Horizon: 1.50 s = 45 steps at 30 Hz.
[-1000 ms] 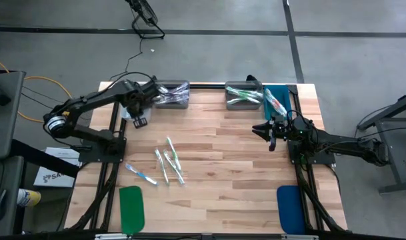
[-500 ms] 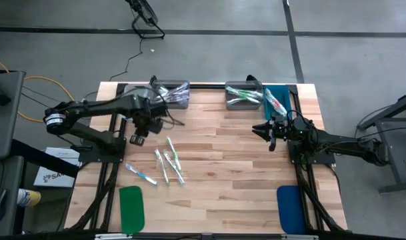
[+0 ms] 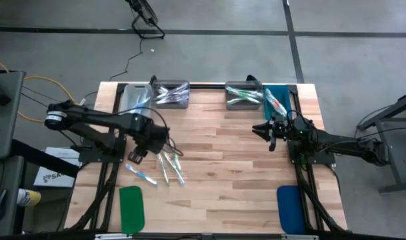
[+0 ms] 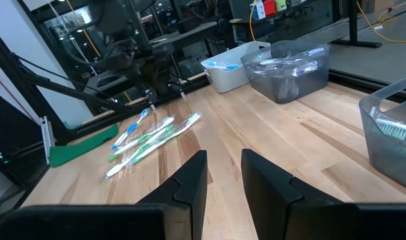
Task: Pick & Place Toothbrushes
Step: Put the blue toothbrush into the white bin
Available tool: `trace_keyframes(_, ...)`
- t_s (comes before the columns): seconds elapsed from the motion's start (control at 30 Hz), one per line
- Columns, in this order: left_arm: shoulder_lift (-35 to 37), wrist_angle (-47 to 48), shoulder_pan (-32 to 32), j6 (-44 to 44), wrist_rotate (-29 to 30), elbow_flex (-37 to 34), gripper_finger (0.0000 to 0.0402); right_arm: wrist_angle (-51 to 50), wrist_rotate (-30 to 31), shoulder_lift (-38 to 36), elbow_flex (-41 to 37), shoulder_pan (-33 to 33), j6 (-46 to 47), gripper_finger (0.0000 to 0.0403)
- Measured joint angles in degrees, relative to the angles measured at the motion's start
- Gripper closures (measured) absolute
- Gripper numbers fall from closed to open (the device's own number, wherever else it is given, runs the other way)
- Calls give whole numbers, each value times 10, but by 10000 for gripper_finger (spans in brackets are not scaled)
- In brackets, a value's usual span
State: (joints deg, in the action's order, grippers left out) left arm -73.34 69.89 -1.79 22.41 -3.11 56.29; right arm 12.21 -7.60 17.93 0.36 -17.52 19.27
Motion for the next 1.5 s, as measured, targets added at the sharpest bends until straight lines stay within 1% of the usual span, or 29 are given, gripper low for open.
trace_keyframes(0.1, 0, -2, -32, -49, 0, 0, 203, 0, 0, 0, 0, 0, 0, 316)
trace_keyframes(0.2, 0, -7, -64, -83, 0, 0, 192, 0, 0, 0, 0, 0, 0, 316)
trace_keyframes(0.5, -5, -99, -174, -97, 2, -46, 190, 0, 0, 0, 0, 0, 0, 316)
trace_keyframes(0.8, -51, -124, -253, -136, 10, -69, 190, 0, 0, 0, 0, 0, 0, 316)
trace_keyframes(0.97, -93, -163, -280, -138, 12, -86, 190, 0, 0, 0, 0, 0, 0, 316)
trace_keyframes(1.07, -120, -175, -291, -160, 12, -93, 190, 0, 0, 0, 0, 0, 0, 316)
trace_keyframes(1.33, -169, -186, -290, -191, 12, -92, 192, 0, 0, 0, 0, 0, 0, 316)
trace_keyframes(1.4, -174, -188, -290, -197, 14, -91, 199, 0, 0, 0, 0, 0, 0, 316)
trace_keyframes(1.5, -175, -191, -290, -202, 19, -91, 223, 0, 0, 0, 0, 0, 0, 316)
